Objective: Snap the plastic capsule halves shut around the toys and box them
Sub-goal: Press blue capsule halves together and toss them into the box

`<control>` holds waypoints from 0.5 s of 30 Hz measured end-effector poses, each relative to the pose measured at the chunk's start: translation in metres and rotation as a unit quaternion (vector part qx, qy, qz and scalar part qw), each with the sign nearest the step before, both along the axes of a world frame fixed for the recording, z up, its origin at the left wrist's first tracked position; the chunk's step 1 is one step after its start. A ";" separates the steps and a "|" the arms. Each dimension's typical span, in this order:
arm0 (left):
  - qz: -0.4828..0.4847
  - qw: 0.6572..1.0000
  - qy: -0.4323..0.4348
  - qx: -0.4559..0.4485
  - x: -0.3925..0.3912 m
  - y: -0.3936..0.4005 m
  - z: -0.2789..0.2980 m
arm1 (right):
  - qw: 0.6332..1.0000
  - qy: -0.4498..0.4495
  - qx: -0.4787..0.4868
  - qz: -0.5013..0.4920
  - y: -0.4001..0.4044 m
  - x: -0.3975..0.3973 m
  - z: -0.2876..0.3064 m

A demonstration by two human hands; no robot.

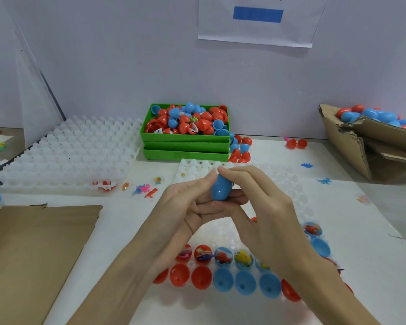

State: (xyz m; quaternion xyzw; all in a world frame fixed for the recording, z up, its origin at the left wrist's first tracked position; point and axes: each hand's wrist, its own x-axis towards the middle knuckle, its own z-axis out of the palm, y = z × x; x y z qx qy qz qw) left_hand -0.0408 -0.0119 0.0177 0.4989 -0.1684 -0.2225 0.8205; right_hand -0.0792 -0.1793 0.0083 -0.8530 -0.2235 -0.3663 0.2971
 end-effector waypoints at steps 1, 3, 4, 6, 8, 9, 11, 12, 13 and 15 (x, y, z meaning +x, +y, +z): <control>-0.002 1.000 -0.005 0.004 -0.001 0.001 0.000 | 1.000 0.004 0.001 0.004 0.000 0.000 0.000; -0.001 1.000 -0.020 0.007 -0.002 0.002 0.000 | 1.000 0.018 -0.002 0.004 0.001 0.000 -0.002; 0.001 1.000 -0.023 0.007 -0.002 0.002 -0.001 | 1.000 0.023 -0.006 0.002 0.001 0.000 -0.002; 0.002 1.000 -0.028 0.010 -0.003 0.001 -0.001 | 1.000 0.021 -0.011 -0.006 0.000 0.000 -0.002; 0.008 0.999 -0.033 0.015 -0.004 0.000 -0.001 | 1.000 0.013 -0.014 -0.016 -0.001 0.000 0.000; 0.008 0.999 -0.036 0.016 -0.004 -0.001 -0.002 | 1.000 0.008 -0.015 -0.019 -0.002 0.000 0.001; 0.009 0.998 -0.051 0.018 -0.003 -0.001 -0.002 | 1.000 0.000 -0.014 -0.018 -0.003 0.000 0.003; 0.011 0.998 -0.064 0.023 -0.002 -0.001 -0.001 | 1.000 -0.003 -0.011 -0.015 -0.002 0.001 0.005; 0.013 0.997 -0.076 0.028 -0.002 0.000 -0.001 | 1.000 -0.006 -0.003 -0.012 -0.001 0.001 0.005; 0.012 0.996 -0.086 0.021 -0.003 0.000 0.000 | 1.000 -0.010 0.030 0.000 0.001 0.000 0.007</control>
